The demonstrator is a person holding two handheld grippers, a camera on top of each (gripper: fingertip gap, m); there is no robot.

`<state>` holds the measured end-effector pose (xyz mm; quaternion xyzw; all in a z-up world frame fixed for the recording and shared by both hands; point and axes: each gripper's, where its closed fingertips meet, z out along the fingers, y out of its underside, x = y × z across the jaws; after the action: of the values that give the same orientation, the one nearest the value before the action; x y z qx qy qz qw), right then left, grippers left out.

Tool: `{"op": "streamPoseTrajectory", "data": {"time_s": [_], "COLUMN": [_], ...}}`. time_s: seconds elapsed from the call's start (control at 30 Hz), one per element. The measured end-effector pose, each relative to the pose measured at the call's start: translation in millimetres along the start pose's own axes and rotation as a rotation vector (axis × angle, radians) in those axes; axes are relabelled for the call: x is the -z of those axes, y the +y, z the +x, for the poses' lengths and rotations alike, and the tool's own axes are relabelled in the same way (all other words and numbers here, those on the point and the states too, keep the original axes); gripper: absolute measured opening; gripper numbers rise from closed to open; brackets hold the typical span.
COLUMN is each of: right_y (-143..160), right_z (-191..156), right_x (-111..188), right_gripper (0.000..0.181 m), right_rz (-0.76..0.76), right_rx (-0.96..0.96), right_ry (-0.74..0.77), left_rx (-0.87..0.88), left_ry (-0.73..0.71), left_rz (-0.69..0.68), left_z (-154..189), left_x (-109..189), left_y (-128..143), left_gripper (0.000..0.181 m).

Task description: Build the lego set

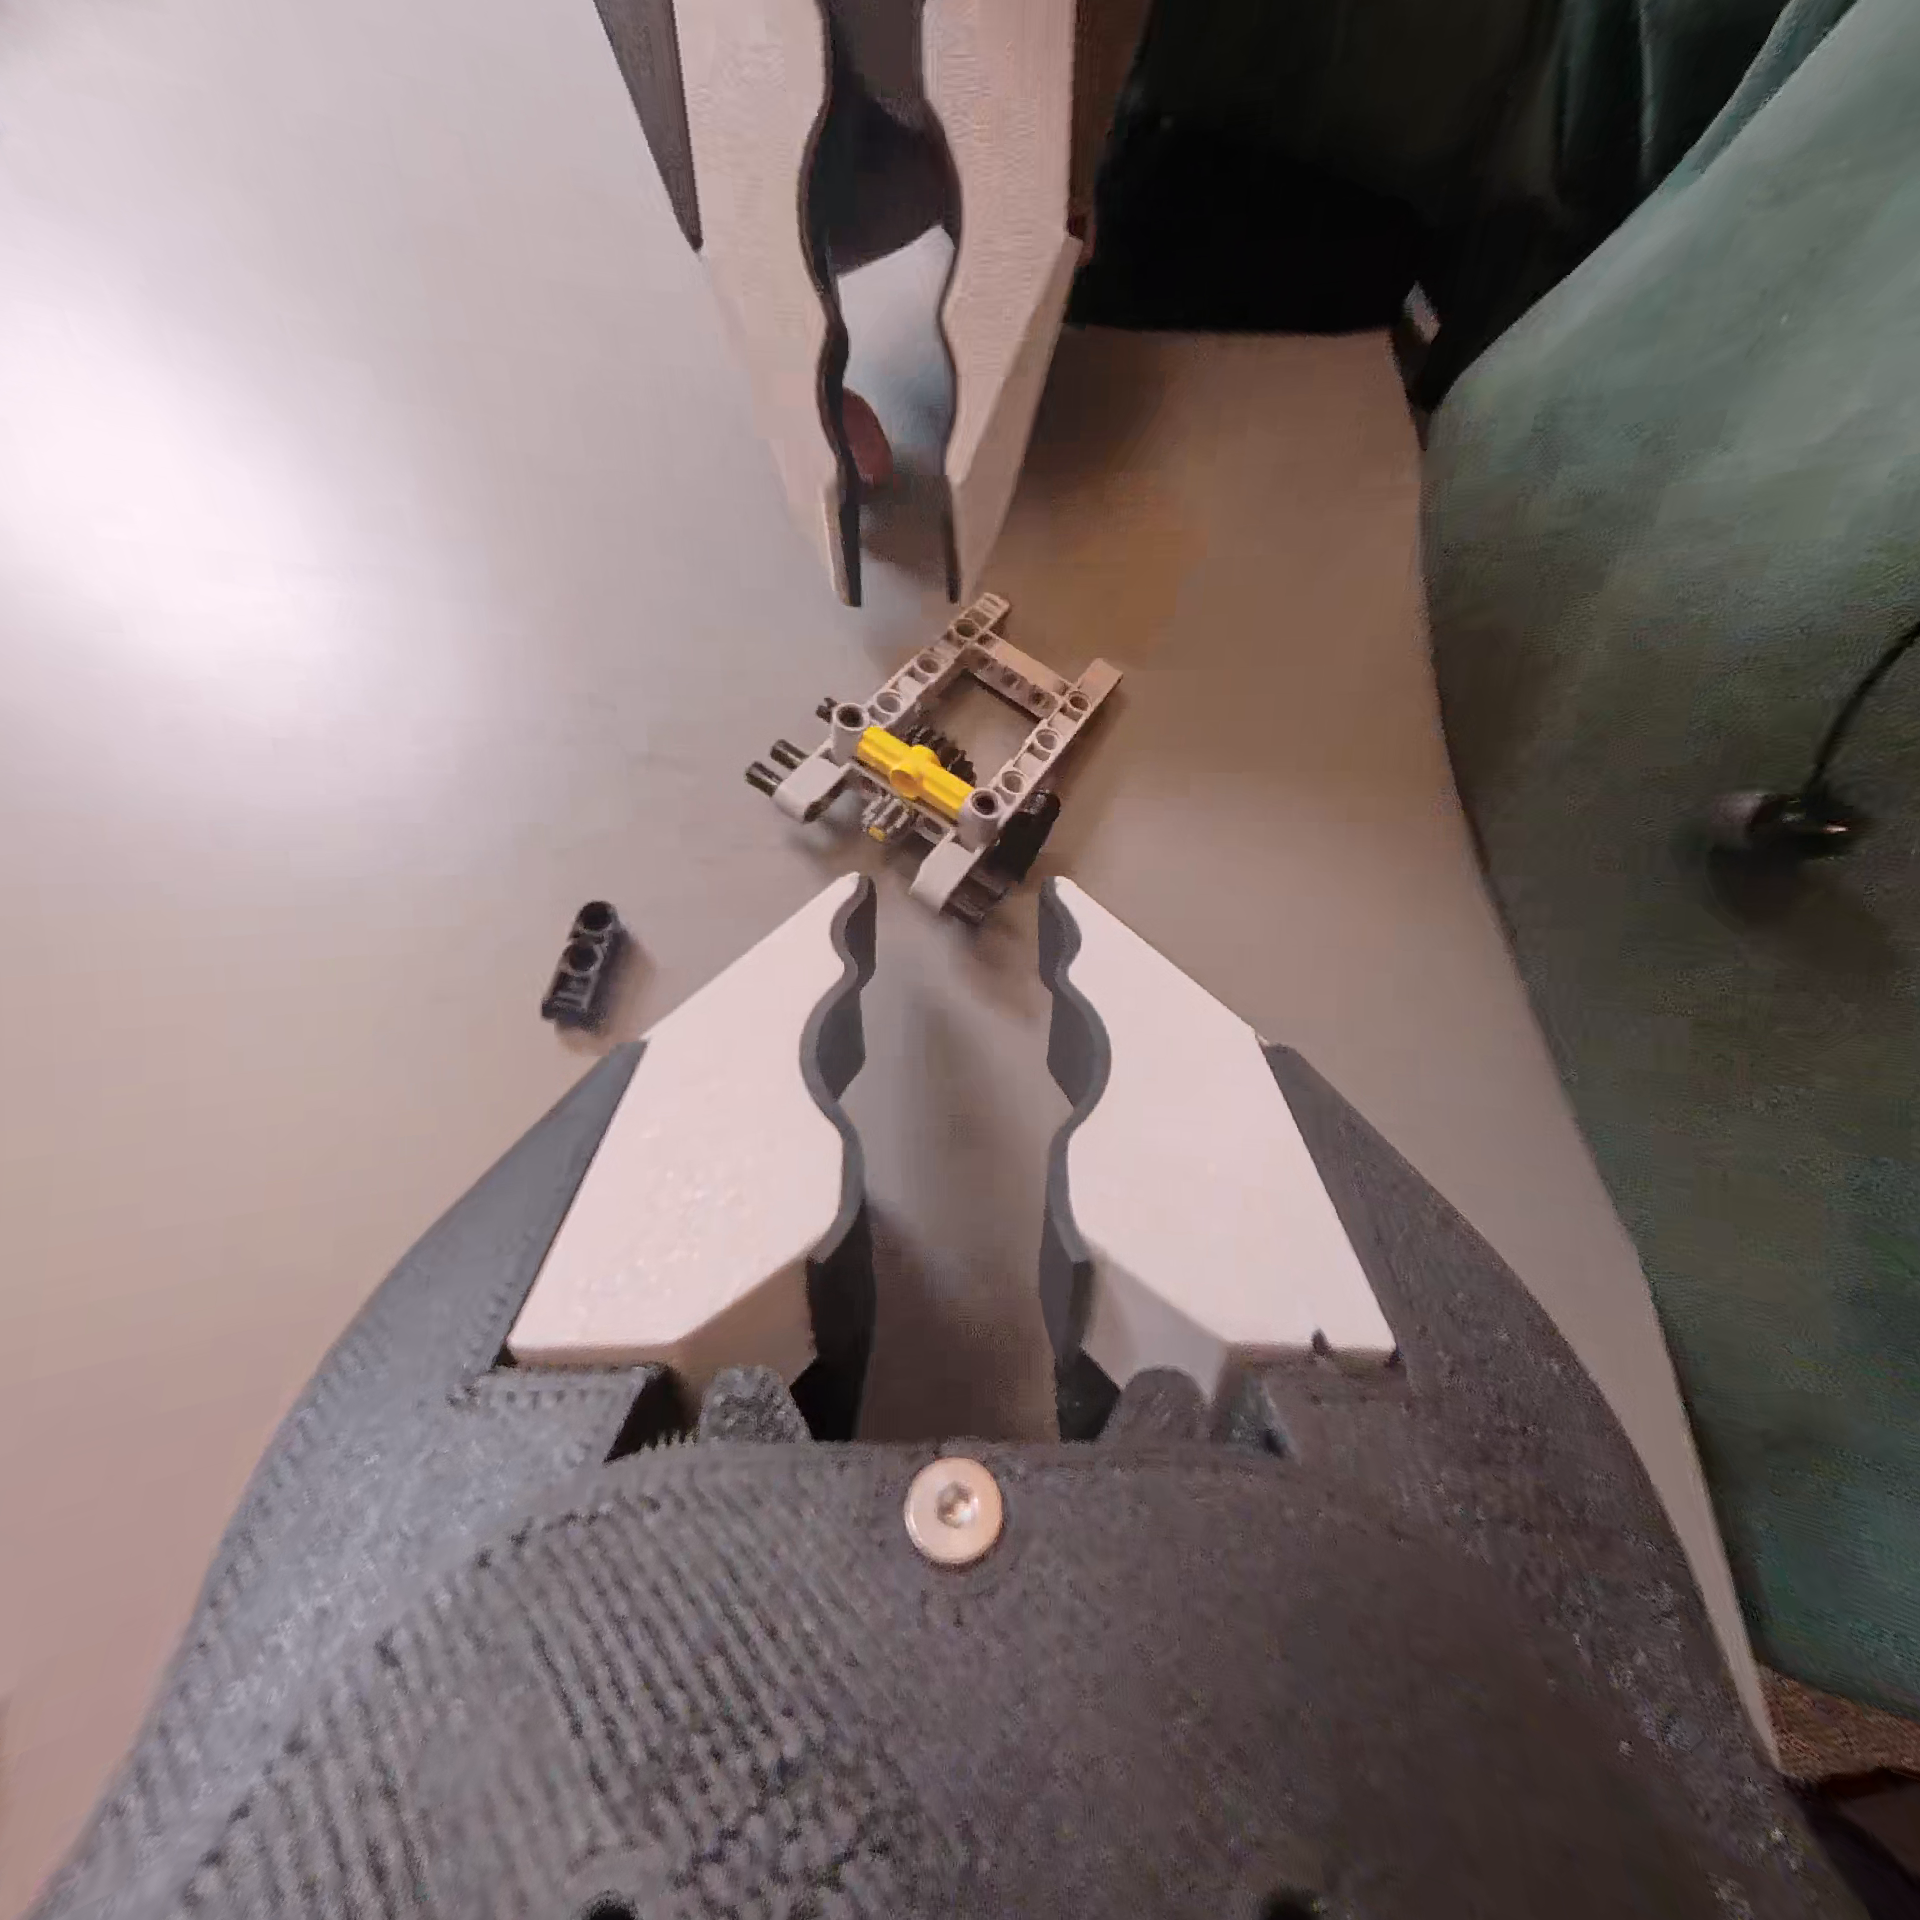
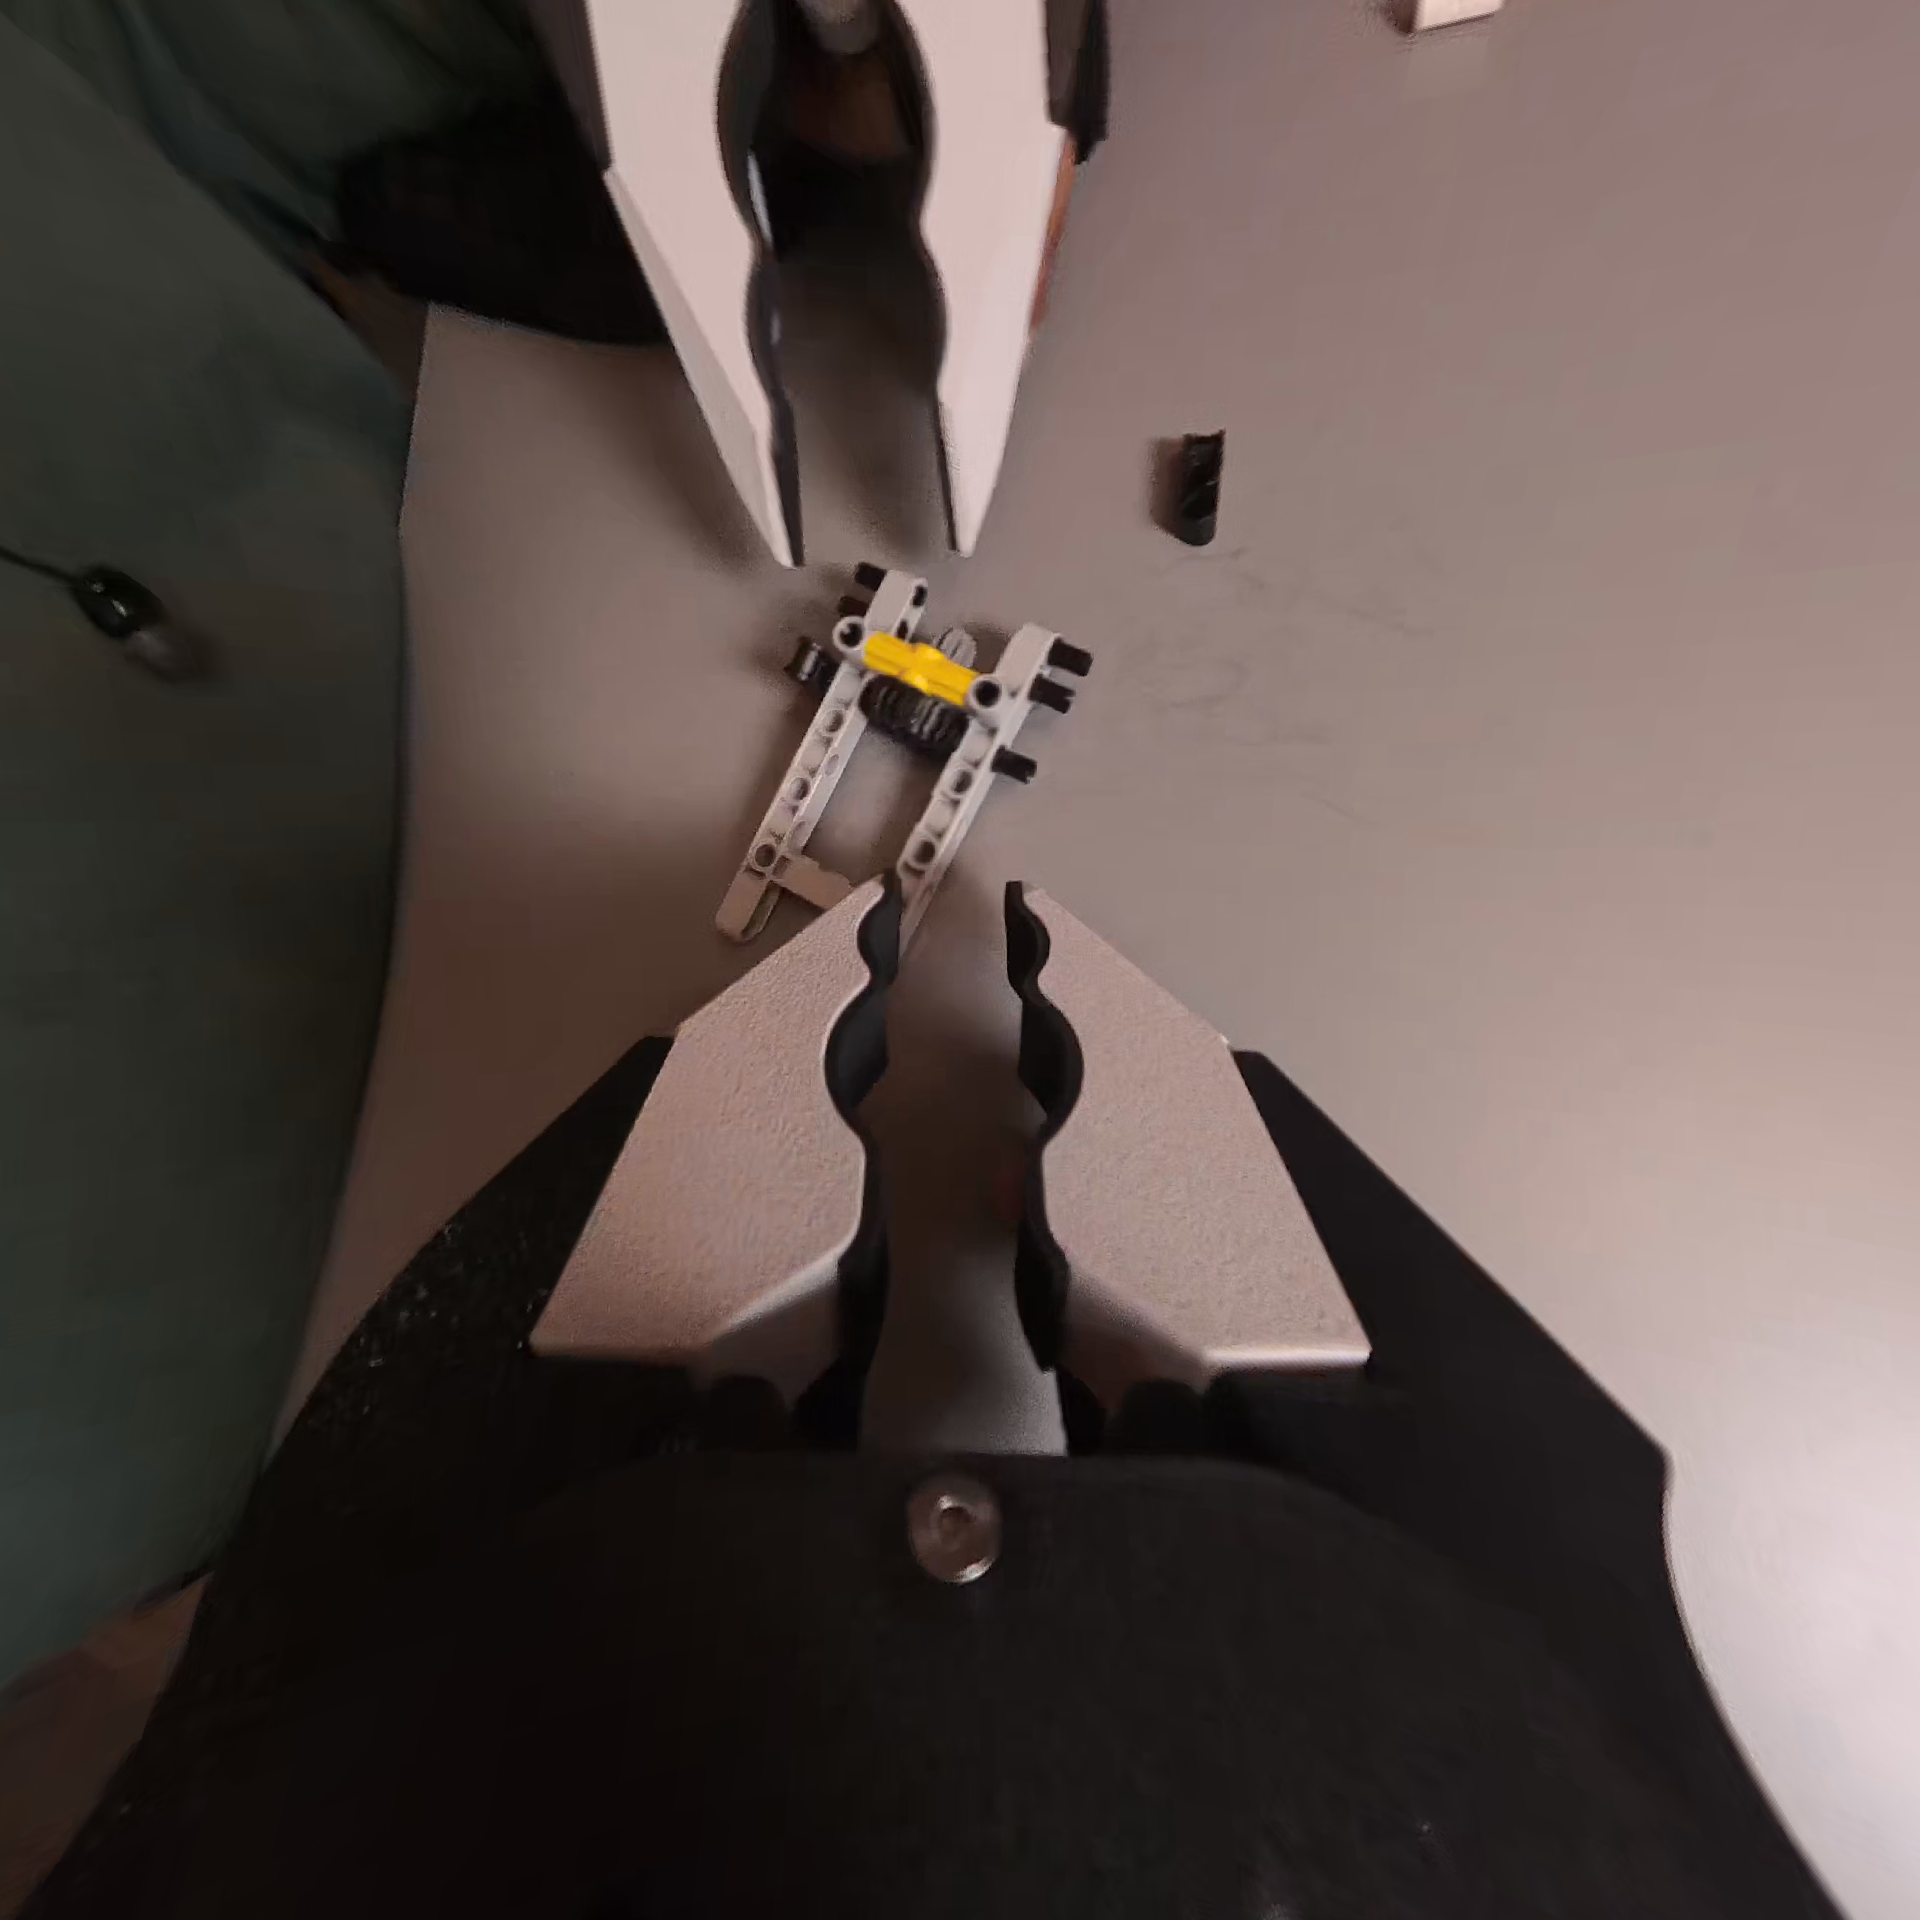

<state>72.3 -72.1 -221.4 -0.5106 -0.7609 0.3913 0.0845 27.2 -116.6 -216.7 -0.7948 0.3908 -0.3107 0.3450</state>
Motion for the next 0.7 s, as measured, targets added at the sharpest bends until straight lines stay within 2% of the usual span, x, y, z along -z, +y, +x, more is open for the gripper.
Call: {"op": "streamPoseTrajectory", "data": {"time_s": [0.07, 0.13, 0.27, 0.4, 0.53, 0.6, 0.7], "right_y": [3, 2, -16, -27, -14, -18, -21], "right_z": [-5, -7, 3, 0, 0, 12, 30], "right_x": [-4, -5, -3, -8, -20, -17, -3], "right_gripper": [0.024, 0.037, 0.053, 0.046, 0.017, 0.017, 0.016], "right_rz": [-0.048, -0.062, -0.005, -0.030, -0.243, -0.290, -0.242], "right_rx": [0.080, 0.161, 0.345, 0.495, 0.585, 0.521, 0.208], "right_ry": [0.030, 0.065, 0.176, 0.113, 0.037, 0.098, 0.188], "left_rx": [-0.038, -0.064, -0.118, -0.181, -0.165, -0.124, -0.092], "left_ry": [-0.033, -0.058, -0.042, 0.030, 0.025, -0.068, -0.236], "left_rz": [-0.030, -0.051, -0.056, -0.050, -0.006, 0.029, 0.106], "left_z": [-3, -8, -8, -7, -18, -33, -48], "left_x": [-8, -14, -21, -27, -24, -15, 6], "left_y": [1, 0, -2, -7, -17, -22, -32], "left_gripper": [0.026, 0.022, 0.019, 0.019, 0.020, 0.028, 0.036]}}
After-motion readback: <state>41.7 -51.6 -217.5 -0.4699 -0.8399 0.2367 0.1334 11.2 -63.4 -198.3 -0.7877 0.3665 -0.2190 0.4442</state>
